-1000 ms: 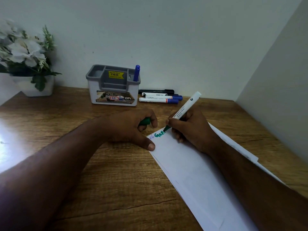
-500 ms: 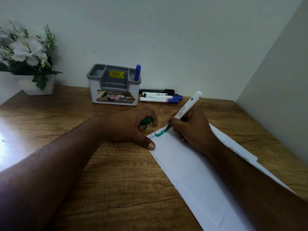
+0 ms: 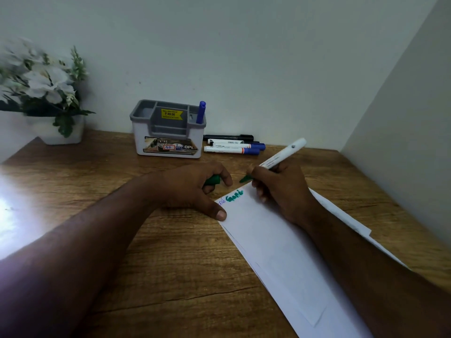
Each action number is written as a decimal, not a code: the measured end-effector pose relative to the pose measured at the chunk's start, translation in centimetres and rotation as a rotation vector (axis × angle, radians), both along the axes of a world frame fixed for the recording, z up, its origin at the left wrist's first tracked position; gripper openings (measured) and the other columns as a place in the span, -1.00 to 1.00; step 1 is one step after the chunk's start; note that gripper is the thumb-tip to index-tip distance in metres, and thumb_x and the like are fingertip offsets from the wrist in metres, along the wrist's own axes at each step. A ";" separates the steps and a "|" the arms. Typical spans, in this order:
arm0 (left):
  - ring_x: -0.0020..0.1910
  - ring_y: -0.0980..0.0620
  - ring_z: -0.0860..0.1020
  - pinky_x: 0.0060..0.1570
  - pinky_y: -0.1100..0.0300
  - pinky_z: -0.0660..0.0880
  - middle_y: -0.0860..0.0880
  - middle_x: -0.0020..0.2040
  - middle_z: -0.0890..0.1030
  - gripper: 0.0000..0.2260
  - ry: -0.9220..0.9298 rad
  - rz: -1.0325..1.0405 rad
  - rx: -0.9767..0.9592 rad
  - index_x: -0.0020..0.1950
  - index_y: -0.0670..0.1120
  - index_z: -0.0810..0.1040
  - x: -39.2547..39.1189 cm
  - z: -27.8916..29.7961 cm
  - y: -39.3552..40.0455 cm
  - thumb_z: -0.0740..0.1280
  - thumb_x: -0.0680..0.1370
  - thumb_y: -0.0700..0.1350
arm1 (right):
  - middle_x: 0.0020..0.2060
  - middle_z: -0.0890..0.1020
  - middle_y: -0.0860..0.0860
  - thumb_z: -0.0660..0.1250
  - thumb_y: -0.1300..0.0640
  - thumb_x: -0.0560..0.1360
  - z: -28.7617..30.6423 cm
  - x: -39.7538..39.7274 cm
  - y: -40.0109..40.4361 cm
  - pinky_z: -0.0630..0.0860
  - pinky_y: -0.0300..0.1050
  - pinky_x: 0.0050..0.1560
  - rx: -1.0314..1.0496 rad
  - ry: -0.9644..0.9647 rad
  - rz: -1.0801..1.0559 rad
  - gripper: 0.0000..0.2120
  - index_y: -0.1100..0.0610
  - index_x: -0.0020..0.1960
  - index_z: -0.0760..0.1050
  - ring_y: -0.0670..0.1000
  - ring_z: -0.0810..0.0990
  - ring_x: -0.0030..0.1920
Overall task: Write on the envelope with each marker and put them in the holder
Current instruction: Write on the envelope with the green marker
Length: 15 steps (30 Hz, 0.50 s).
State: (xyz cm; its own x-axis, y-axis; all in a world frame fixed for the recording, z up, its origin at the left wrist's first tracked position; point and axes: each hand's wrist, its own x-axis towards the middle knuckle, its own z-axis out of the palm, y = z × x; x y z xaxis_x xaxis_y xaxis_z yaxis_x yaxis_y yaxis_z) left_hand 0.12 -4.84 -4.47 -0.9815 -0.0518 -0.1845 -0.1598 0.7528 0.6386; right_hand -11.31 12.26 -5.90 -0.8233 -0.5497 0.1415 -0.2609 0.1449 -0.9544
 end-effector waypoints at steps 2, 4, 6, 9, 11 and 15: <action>-0.03 0.24 0.44 -0.14 0.43 0.40 0.19 0.13 0.44 -0.36 -0.001 0.006 0.023 0.28 0.25 0.33 0.1 0.0 0.1 0.55 0.29 0.12 | -0.43 0.55 0.17 0.40 0.26 0.47 0.2 -0.3 0.1 0.38 -0.15 -0.51 -0.173 -0.074 -0.001 -0.86 0.33 -0.21 0.57 0.00 0.45 -0.54; 0.11 0.17 0.42 0.04 0.34 0.43 0.07 0.33 0.40 -0.25 0.006 0.016 0.039 0.36 0.25 0.26 0.3 0.0 0.2 0.56 0.28 0.10 | -0.40 0.58 0.18 0.36 0.24 0.50 0.6 -0.1 0.0 0.40 -0.15 -0.49 -0.290 -0.139 0.085 -0.87 0.29 -0.18 0.58 0.02 0.48 -0.50; 0.24 0.07 0.40 0.12 0.30 0.39 0.02 0.44 0.33 -0.13 0.012 0.031 0.038 0.45 0.24 0.14 0.4 0.2 0.4 0.57 0.28 0.07 | -0.37 0.61 0.19 0.29 0.24 0.55 0.8 0.4 -0.2 0.46 -0.14 -0.47 -0.316 -0.180 0.192 -0.84 0.25 -0.13 0.62 0.05 0.53 -0.45; 0.39 0.00 0.33 0.13 0.32 0.34 0.01 0.48 0.28 -0.02 0.028 0.052 0.043 0.49 0.22 0.00 0.5 0.0 0.5 0.58 0.27 0.04 | -0.34 0.63 0.21 0.29 0.32 0.54 0.9 1.2 -0.4 0.52 -0.11 -0.42 -0.256 -0.122 0.269 -0.88 0.23 -0.05 0.60 0.08 0.58 -0.40; 0.41 -0.03 0.30 0.17 0.27 0.34 0.00 0.50 0.25 0.02 0.032 0.067 0.041 0.49 0.24 -0.05 0.4 -0.1 0.5 0.59 0.26 0.05 | -0.35 0.62 0.22 0.31 0.33 0.52 0.8 1.2 -0.6 0.52 -0.11 -0.43 -0.277 -0.095 0.227 -0.94 0.26 -0.09 0.57 0.10 0.58 -0.41; 0.46 -0.07 0.23 0.16 0.25 0.30 -0.02 0.54 0.18 0.08 0.024 0.092 0.045 0.48 0.29 -0.17 0.3 -0.2 0.5 0.59 0.27 0.03 | -0.36 0.64 0.23 0.35 0.30 0.50 0.6 0.9 -0.7 0.52 -0.12 -0.45 -0.306 -0.137 0.164 -0.93 0.32 -0.13 0.57 0.09 0.59 -0.43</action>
